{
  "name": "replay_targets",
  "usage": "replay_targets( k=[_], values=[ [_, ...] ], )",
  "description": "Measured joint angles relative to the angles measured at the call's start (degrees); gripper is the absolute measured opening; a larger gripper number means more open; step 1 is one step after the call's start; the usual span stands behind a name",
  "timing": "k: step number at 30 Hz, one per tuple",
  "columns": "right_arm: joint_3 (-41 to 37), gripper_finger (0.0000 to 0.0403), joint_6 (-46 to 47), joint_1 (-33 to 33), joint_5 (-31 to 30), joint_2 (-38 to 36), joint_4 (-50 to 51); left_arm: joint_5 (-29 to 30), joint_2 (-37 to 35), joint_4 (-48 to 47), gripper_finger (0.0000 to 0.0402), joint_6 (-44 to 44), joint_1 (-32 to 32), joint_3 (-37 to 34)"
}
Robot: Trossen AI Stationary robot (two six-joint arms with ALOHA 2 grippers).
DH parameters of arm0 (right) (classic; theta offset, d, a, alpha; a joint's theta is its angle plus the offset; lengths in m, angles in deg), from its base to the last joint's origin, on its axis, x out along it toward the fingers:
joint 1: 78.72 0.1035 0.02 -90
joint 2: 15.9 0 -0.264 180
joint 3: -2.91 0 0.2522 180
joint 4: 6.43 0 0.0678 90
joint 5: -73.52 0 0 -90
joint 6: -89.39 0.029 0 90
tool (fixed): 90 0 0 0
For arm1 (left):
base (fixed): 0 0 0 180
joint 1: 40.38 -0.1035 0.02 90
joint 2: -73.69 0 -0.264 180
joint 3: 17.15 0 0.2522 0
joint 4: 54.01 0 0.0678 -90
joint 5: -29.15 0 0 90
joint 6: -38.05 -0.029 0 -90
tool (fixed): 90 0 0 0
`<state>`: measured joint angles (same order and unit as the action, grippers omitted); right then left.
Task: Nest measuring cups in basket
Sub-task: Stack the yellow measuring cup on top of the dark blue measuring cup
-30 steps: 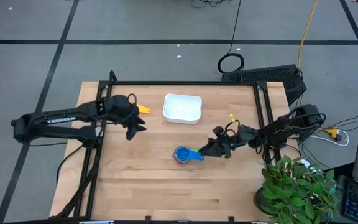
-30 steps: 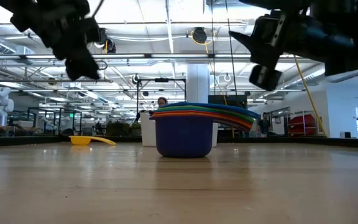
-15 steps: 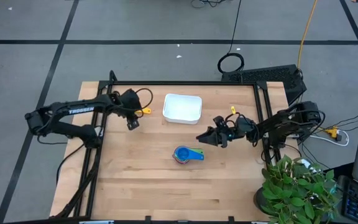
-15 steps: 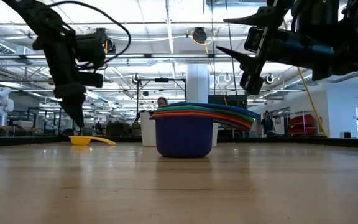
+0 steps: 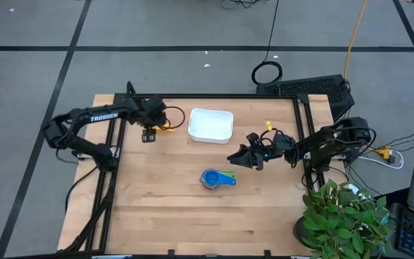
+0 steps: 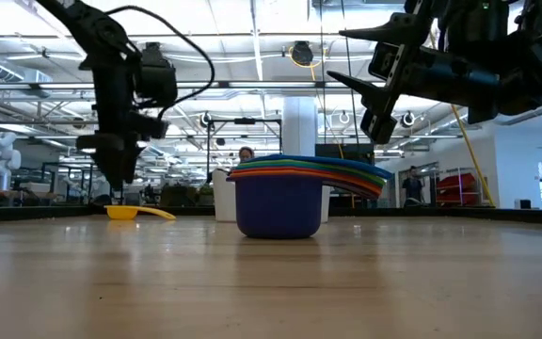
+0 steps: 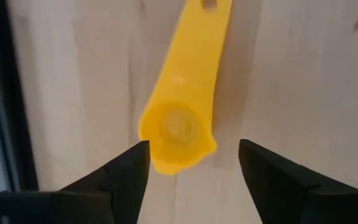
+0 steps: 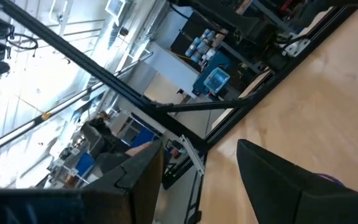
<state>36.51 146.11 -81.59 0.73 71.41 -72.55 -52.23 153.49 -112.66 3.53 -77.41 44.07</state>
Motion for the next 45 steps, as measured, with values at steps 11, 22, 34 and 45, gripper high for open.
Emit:
replay_targets(
  k=[11, 22, 34, 45],
  values=[
    [0.0, 0.0199, -2.3, 0.0, 1.1, 0.0, 0.0, 0.0, 8.4, -0.1, 0.0227, -2.3, -2.3, 0.0],
    [0.0, 0.0199, -2.6, 0.1, 1.4, 0.0, 0.0, 0.0, 14.6, 2.6, 0.0111, -0.2, -1.3, 0.4],
    [0.0, 0.0199, -6.2, 0.0, -4.2, 0.1, 8.1, -7.5, 2.6, -13.0, 0.0018, 26.8, 8.4, 6.9],
    [11.1, 0.0199, -21.4, 4.0, -11.0, 0.0, 34.3, -15.7, -11.0, -3.7, 0.0018, 47.6, 31.9, 7.0]
  ],
)
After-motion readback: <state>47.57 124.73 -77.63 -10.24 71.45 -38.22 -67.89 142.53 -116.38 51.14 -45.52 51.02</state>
